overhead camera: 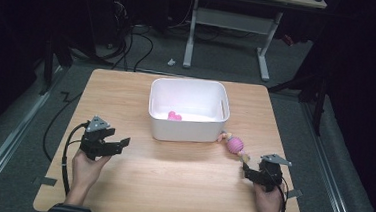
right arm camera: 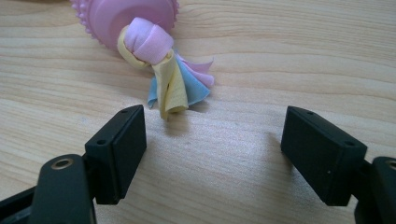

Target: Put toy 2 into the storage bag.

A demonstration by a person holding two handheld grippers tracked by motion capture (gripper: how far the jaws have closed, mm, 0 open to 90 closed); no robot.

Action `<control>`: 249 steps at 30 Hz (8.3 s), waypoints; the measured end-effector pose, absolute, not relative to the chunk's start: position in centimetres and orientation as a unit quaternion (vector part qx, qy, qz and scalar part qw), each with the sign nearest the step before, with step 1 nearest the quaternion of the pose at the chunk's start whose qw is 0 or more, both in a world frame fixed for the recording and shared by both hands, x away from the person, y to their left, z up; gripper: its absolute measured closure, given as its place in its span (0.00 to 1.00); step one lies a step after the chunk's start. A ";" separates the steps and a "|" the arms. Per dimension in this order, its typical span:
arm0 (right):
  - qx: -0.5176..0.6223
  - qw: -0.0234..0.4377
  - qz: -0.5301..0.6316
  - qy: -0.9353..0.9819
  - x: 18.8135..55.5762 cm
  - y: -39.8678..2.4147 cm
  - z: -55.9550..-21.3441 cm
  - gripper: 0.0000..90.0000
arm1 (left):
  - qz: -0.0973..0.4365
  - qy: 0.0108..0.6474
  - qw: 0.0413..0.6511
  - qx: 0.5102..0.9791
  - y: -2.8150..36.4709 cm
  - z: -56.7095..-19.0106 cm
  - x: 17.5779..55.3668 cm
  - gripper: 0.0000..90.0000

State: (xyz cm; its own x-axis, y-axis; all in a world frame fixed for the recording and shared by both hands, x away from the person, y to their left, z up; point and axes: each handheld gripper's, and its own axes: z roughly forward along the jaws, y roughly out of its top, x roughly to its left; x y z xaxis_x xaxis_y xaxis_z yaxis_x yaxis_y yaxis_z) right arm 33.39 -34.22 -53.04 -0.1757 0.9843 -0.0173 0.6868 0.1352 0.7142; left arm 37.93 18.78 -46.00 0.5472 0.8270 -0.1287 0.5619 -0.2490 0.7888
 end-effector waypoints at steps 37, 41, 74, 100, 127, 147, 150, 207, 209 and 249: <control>0.587 0.255 0.292 0.711 33.4 -34.3 -53.0 0.25 | 0.190 0.474 0.353 0.784 17.2 -53.1 38.1 0.34; 0.588 0.253 0.293 0.710 33.4 -34.2 -53.0 0.25 | 0.203 0.473 0.347 0.784 17.2 -53.5 38.0 0.34; 0.541 0.234 0.308 0.747 32.5 -33.3 -48.7 0.34 | 0.205 0.476 0.351 0.780 17.2 -53.6 37.9 0.30; 0.498 0.209 0.273 0.796 38.1 -31.0 -46.0 0.36 | 0.200 0.469 0.349 0.786 17.1 -53.7 38.1 0.25; 0.495 0.178 0.220 0.821 42.3 -28.5 -48.2 0.28 | 0.196 0.466 0.348 0.790 17.0 -53.7 38.1 0.20; 0.496 0.162 0.186 0.833 43.0 -28.5 -49.0 0.38 | 0.196 0.466 0.348 0.790 17.0 -53.7 38.1 0.20; 0.497 0.157 0.187 0.833 42.8 -28.6 -48.7 0.38 | 0.196 0.466 0.348 0.790 17.0 -53.7 38.1 0.20; 0.450 0.193 0.297 0.820 38.8 -31.7 -34.6 0.38 | 0.195 0.471 0.344 0.789 17.0 -53.7 38.2 0.15; 0.443 0.192 0.302 0.822 39.1 -31.2 -34.2 0.38 | 0.194 0.471 0.343 0.789 17.0 -53.7 38.2 0.15; 0.386 0.164 0.314 0.852 45.4 -23.2 -32.5 0.38 | 0.195 0.472 0.344 0.788 17.0 -53.7 38.2 0.15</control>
